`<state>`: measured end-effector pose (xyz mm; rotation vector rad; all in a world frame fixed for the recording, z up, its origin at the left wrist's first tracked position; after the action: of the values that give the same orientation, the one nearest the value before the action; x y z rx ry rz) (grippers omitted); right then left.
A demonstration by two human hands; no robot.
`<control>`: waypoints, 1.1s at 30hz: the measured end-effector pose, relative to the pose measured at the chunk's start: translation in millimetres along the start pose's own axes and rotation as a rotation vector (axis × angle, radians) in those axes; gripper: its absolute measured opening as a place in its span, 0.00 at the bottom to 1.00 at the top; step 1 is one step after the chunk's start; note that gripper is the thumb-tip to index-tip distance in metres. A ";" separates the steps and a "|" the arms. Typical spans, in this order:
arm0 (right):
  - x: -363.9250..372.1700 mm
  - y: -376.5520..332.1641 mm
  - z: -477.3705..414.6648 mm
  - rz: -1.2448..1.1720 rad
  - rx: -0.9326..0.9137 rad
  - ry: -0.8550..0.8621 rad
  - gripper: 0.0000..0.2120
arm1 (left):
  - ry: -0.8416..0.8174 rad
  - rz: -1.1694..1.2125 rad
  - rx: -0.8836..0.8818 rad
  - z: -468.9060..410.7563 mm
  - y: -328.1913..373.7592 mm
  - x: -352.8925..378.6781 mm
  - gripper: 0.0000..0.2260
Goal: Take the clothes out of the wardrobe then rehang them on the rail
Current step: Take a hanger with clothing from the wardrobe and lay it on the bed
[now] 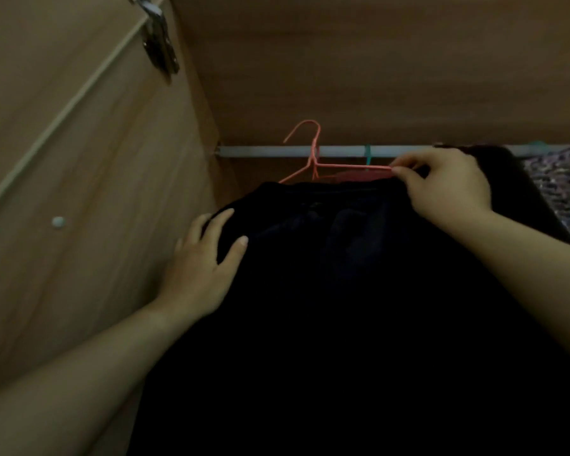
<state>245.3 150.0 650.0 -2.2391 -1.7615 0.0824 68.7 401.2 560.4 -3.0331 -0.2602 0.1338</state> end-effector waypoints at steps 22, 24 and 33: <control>-63.3 114.8 240.5 -0.305 0.068 -0.280 0.06 | -0.245 -0.223 0.162 162.7 99.0 -49.6 0.20; -71.2 123.3 273.2 -0.316 0.025 -0.362 0.08 | -0.282 -0.260 0.069 205.8 121.1 -63.1 0.21; -117.4 133.0 364.5 -0.408 -0.087 -0.779 0.27 | -0.303 -0.548 -0.246 319.4 259.6 -144.0 0.16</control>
<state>260.3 79.1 251.1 -1.9751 -2.6082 0.9051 -60.1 149.1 228.7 -3.0220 -1.1900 0.5498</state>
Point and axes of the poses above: each hand's wrist, its own z-axis away from the middle knuckle, its own x-axis out of the palm, y = z × x, the point moved 2 cm from there along -z, towards the middle knuckle, and after that the axes turned 14 degrees about x, right-handed, at the moved point
